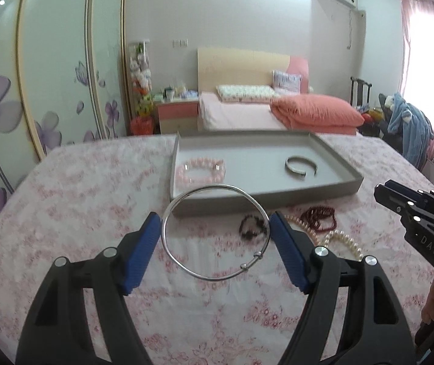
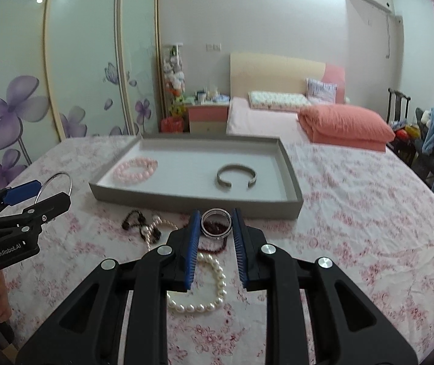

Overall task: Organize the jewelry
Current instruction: 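Carry ring and bangle into the tray, releasing ring by the cuff and bangle onto the pink bracelet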

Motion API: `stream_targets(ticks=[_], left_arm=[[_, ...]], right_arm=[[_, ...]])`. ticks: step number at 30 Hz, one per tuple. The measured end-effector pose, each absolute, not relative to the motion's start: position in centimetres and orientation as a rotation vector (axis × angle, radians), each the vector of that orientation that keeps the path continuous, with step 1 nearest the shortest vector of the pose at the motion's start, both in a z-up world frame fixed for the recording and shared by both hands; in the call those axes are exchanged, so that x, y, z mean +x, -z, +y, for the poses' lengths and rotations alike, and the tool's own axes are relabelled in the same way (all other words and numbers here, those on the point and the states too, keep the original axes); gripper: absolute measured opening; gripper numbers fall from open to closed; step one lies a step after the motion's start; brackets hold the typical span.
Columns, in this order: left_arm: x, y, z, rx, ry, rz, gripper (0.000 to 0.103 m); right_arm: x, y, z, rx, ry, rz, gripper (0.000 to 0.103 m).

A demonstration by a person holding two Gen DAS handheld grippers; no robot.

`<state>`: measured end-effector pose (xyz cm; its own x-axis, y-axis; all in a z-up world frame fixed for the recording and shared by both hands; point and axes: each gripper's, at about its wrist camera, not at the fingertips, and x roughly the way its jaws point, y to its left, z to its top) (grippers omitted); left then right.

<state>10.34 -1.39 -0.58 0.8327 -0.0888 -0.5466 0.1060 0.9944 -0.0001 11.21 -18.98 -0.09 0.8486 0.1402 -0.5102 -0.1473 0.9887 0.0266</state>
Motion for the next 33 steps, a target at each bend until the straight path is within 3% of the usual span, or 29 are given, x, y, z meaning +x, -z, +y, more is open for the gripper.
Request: stream_targets(ticks=[33], left_arm=[[14.6,-4.0,-3.1,0.047,0.057,0.383,0.072]], right_arm=[[15.1,-4.7,-18.3,-0.005,-0.101,0.271,0.023]])
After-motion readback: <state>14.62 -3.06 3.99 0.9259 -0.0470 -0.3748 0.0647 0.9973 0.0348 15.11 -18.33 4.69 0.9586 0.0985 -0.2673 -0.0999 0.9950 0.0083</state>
